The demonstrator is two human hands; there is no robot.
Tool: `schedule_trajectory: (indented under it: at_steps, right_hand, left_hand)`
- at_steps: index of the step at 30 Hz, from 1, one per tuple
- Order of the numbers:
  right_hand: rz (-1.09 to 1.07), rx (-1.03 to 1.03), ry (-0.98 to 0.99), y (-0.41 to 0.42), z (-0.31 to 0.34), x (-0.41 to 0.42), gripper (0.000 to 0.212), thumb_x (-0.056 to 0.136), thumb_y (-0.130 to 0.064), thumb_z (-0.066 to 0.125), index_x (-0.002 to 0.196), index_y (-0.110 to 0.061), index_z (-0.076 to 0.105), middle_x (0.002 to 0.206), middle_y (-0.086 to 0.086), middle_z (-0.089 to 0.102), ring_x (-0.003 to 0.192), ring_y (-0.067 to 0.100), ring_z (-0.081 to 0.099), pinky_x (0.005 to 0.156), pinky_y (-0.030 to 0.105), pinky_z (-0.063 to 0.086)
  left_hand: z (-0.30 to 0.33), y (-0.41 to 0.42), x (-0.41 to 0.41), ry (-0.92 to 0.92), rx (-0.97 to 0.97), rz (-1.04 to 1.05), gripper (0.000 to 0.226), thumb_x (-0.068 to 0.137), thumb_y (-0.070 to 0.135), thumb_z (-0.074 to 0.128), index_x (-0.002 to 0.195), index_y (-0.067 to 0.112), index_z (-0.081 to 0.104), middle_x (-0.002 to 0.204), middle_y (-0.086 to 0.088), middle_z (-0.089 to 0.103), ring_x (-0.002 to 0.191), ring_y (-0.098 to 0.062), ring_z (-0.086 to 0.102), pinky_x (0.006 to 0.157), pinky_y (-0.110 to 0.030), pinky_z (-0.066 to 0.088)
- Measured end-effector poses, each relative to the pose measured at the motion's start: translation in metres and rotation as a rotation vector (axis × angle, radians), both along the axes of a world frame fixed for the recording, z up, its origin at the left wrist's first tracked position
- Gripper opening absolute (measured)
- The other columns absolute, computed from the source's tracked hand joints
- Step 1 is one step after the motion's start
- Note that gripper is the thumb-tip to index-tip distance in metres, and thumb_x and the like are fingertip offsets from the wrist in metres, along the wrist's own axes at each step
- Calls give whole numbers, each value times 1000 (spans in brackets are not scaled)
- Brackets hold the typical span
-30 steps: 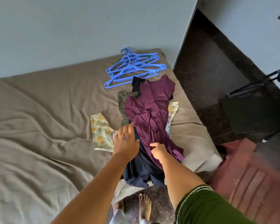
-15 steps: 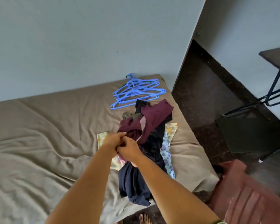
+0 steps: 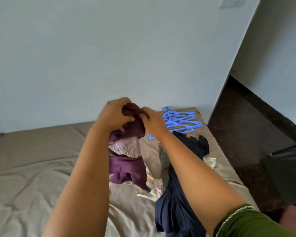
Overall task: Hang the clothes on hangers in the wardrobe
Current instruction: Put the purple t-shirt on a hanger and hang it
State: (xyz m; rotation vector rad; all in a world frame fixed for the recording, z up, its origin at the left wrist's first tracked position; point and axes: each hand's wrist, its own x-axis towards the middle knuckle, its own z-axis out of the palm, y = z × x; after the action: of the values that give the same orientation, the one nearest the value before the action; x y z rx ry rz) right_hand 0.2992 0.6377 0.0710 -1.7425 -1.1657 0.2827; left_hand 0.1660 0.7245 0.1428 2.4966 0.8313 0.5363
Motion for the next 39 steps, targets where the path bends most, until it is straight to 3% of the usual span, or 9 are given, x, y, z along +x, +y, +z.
schedule_trajectory:
  at_steps: [3,6,9,11,18,23,27,30,39]
  right_hand:
    - [-263,255,-62,19,27,-1,21,93,-13,45,96,-2,62,83,15,65,78,31,59,69,33,37]
    - [-338,39,-168,45,29,14,25,96,-18,48,93,1,64,97,21,59,93,37,55,81,38,38]
    - [-342,109,-164,46,13,24,30,96,-19,50,74,0,57,77,17,56,75,33,55,70,38,39]
    - [-383,184,-146,40,0,22,29,98,-20,47,74,-5,49,65,10,51,61,28,50,60,36,33]
    - [-297,-481,-98,59,-111,63,35,97,-42,47,107,-9,54,99,16,65,93,37,60,75,43,48]
    - [-153,-774,189,99,-212,111,25,91,-7,46,110,-7,62,119,13,59,111,32,55,88,35,43]
    - [-42,-973,-32,144,-291,157,50,95,3,37,144,-9,38,145,13,40,105,26,56,82,33,46]
    - [-2,-1051,-172,173,-352,185,55,100,2,31,152,-7,17,156,12,23,131,30,41,98,35,39]
    - [74,-1068,-663,207,-481,215,42,99,-6,33,141,-6,38,141,11,39,130,30,38,106,42,33]
  left_hand:
    - [19,31,-13,-41,143,158,22,75,12,68,97,17,68,87,-7,70,85,-28,65,75,-32,50]
    - [2,58,-13,148,149,309,22,83,13,61,104,11,66,106,-17,65,101,-36,59,81,-37,46]
    - [-25,77,-18,386,-34,182,22,85,25,68,102,10,68,102,-13,67,101,-32,61,81,-33,45]
    - [-30,80,-21,291,-340,3,27,78,37,79,94,16,71,90,-6,71,92,-24,66,79,-31,48]
    - [-112,104,27,303,-297,98,24,89,41,63,78,20,64,71,-1,59,82,-25,61,66,-28,37]
    - [-226,113,69,402,-511,180,17,93,29,53,90,21,67,92,-8,69,94,-29,63,77,-31,46]
    - [-296,128,110,310,-504,291,19,92,21,46,93,16,64,88,-7,65,84,-29,57,72,-33,46]
    - [-336,146,130,254,-459,334,18,94,23,44,96,18,61,87,-4,61,81,-27,53,69,-30,39]
    - [-391,185,121,-13,-680,521,20,92,26,52,84,16,68,82,-15,68,75,-27,59,68,-35,48]
